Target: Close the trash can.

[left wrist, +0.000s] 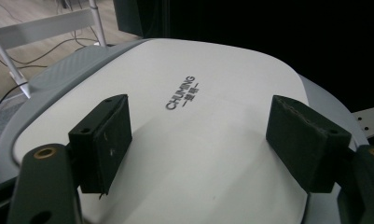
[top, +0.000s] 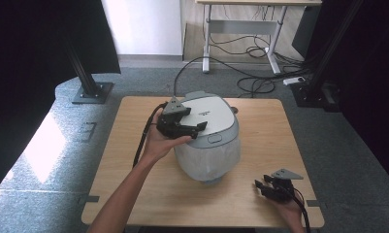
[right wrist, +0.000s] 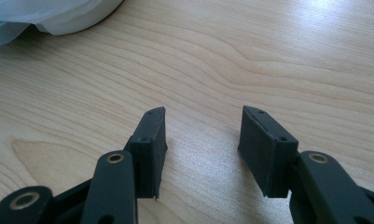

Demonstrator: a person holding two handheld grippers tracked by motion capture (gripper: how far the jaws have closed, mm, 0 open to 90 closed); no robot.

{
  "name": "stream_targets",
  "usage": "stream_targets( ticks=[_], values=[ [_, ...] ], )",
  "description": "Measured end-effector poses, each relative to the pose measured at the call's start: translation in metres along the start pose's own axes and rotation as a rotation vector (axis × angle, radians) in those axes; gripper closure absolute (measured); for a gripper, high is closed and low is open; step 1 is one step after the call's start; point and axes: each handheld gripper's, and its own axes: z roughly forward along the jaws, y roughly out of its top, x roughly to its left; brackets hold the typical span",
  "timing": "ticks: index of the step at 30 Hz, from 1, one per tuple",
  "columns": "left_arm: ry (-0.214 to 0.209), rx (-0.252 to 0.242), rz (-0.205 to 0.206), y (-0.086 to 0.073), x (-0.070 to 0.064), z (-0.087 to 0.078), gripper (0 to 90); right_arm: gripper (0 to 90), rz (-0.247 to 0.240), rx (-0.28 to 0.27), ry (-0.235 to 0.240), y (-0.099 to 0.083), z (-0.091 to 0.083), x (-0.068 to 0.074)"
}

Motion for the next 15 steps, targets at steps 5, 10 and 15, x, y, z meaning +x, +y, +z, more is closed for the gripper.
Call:
stream_targets(
  ticks=[5, 10, 15],
  values=[
    [-0.004, 0.024, 0.014, 0.009, -0.009, 0.011, 22.4, 50.2, 0.002, 0.000, 0.001, 0.000, 0.000, 0.000],
    [0.003, 0.031, 0.032, 0.012, -0.015, 0.017, 23.0, 50.2, 0.006, 0.000, 0.005, 0.000, -0.001, -0.001],
    [0.023, 0.047, 0.068, 0.012, -0.022, 0.019, 25.4, 50.0, 0.003, 0.001, 0.004, -0.001, -0.001, 0.000]
  ],
)
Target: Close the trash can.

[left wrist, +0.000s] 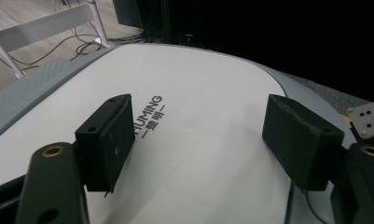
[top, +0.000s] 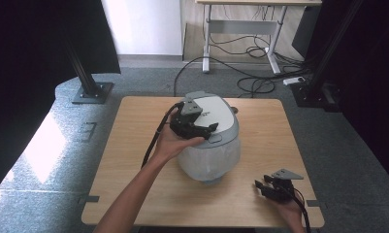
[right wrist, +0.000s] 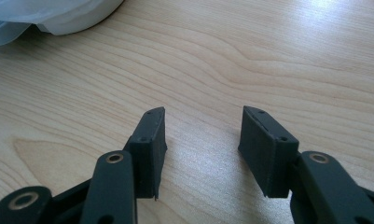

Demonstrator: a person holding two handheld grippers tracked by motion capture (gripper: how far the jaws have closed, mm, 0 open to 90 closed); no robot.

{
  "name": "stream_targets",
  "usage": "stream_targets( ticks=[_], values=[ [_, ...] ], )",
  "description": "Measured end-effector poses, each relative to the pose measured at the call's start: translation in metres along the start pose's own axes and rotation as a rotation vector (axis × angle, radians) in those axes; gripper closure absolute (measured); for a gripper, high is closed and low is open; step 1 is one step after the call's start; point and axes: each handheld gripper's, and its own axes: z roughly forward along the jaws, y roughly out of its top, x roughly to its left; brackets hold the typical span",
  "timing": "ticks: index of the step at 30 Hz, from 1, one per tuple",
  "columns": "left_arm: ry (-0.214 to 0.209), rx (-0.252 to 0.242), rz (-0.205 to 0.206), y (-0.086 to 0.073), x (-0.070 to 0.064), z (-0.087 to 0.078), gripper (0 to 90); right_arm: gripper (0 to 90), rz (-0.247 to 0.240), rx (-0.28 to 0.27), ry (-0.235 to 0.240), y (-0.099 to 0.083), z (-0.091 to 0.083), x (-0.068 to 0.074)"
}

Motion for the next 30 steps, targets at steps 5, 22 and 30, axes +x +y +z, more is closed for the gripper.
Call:
stream_targets(
  ticks=[5, 22, 30],
  values=[
    [-0.014, 0.016, 0.005, 0.001, 0.000, -0.003, 25.4, 50.0, 0.002, 0.000, 0.002, 0.000, 0.000, 0.000],
    [-0.017, -0.084, -0.083, -0.031, 0.024, -0.051, 26.5, 49.5, 0.013, -0.003, 0.013, -0.001, -0.002, -0.004],
    [0.010, -0.071, -0.082, -0.048, 0.026, -0.066, 25.5, 48.7, 0.018, -0.003, 0.015, -0.001, -0.002, -0.004]
  ],
)
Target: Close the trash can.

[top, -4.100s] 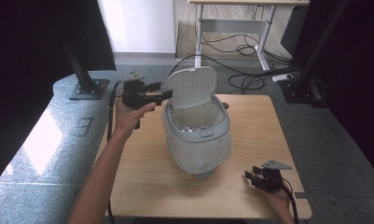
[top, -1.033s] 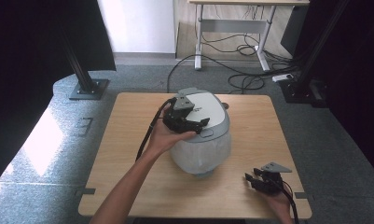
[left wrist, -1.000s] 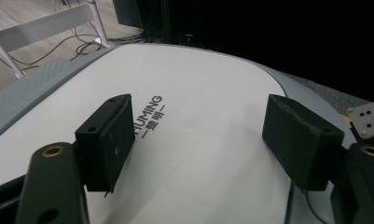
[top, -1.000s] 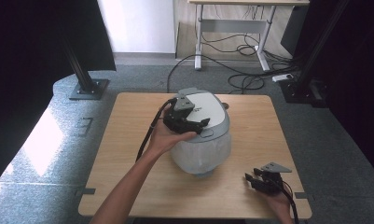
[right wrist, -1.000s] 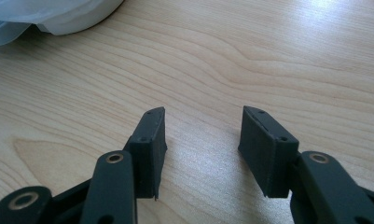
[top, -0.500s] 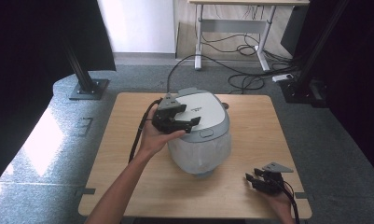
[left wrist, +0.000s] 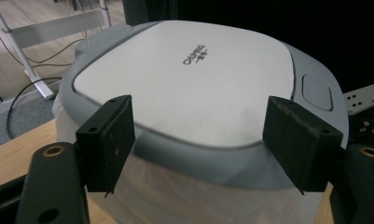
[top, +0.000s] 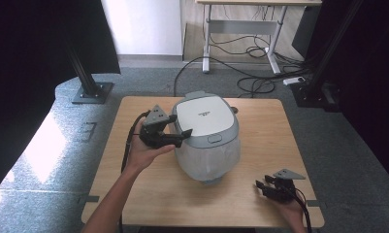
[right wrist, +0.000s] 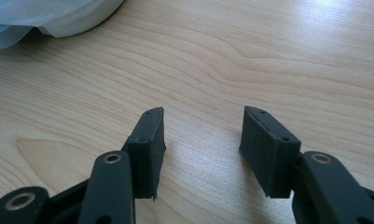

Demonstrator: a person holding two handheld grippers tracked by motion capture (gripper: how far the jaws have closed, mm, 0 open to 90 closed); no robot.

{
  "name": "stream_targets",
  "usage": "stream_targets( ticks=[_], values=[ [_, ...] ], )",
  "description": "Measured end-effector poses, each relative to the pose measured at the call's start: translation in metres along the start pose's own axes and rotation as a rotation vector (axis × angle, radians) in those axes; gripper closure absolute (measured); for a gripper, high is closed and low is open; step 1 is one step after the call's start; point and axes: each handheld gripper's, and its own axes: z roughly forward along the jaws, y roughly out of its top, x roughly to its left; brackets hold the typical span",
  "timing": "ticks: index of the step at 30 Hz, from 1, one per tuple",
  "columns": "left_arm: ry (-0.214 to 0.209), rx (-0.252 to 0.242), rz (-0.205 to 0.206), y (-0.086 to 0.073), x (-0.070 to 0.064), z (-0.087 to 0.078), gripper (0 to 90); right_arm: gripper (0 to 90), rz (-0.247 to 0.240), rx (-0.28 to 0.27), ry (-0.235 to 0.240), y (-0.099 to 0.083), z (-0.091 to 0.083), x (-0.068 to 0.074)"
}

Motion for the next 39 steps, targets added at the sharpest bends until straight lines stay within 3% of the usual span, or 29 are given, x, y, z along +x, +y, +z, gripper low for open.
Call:
stream_targets(
  ticks=[9, 17, 39],
  values=[
    [-0.006, -0.030, -0.031, -0.018, 0.005, -0.014, 25.6, 47.0, -0.017, 0.003, -0.009, 0.000, 0.000, 0.002],
    [-0.006, -0.022, -0.059, -0.043, 0.006, -0.020, 25.7, 47.0, -0.027, 0.005, -0.017, 0.000, 0.001, 0.003],
    [0.035, 0.052, -0.098, -0.116, 0.011, -0.019, 25.7, 46.7, -0.062, 0.013, -0.041, 0.000, 0.001, 0.007]
  ],
)
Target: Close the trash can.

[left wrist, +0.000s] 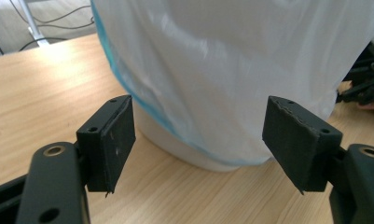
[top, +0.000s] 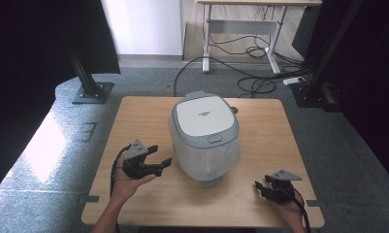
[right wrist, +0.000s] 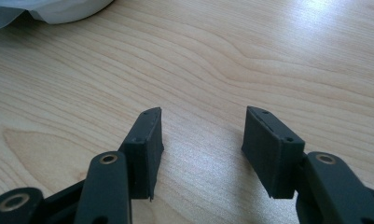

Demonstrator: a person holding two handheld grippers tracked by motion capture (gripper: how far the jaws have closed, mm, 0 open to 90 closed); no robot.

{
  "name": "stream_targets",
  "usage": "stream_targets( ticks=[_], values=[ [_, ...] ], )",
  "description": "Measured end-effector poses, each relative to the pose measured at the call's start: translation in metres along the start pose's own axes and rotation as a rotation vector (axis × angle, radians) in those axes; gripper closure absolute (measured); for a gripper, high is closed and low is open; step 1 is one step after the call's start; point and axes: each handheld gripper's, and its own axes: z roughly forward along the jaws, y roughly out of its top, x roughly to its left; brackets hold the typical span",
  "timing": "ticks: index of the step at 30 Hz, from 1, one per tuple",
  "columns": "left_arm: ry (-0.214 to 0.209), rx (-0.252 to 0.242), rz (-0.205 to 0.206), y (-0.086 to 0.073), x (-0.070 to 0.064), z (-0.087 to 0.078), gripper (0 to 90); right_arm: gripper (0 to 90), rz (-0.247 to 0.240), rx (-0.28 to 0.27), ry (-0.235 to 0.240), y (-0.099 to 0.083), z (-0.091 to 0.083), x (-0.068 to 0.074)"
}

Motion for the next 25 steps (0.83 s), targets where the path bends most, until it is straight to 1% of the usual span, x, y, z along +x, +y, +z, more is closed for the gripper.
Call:
stream_targets(
  ticks=[5, 16, 25],
  values=[
    [0.005, 0.008, -0.004, -0.0044, 0.0015, 0.0015, 25.7, 46.7, 0.000, 0.000, -0.001, 0.0001, 0.0001, 0.0000],
    [-0.001, 0.017, -0.002, -0.0044, 0.0009, 0.0048, 25.6, 46.4, 0.002, 0.000, -0.001, 0.0001, 0.0001, -0.0005],
    [0.000, 0.022, -0.012, -0.0065, 0.0033, 0.0075, 25.5, 46.0, 0.010, -0.002, 0.006, 0.0004, 0.0004, -0.0022]
  ],
)
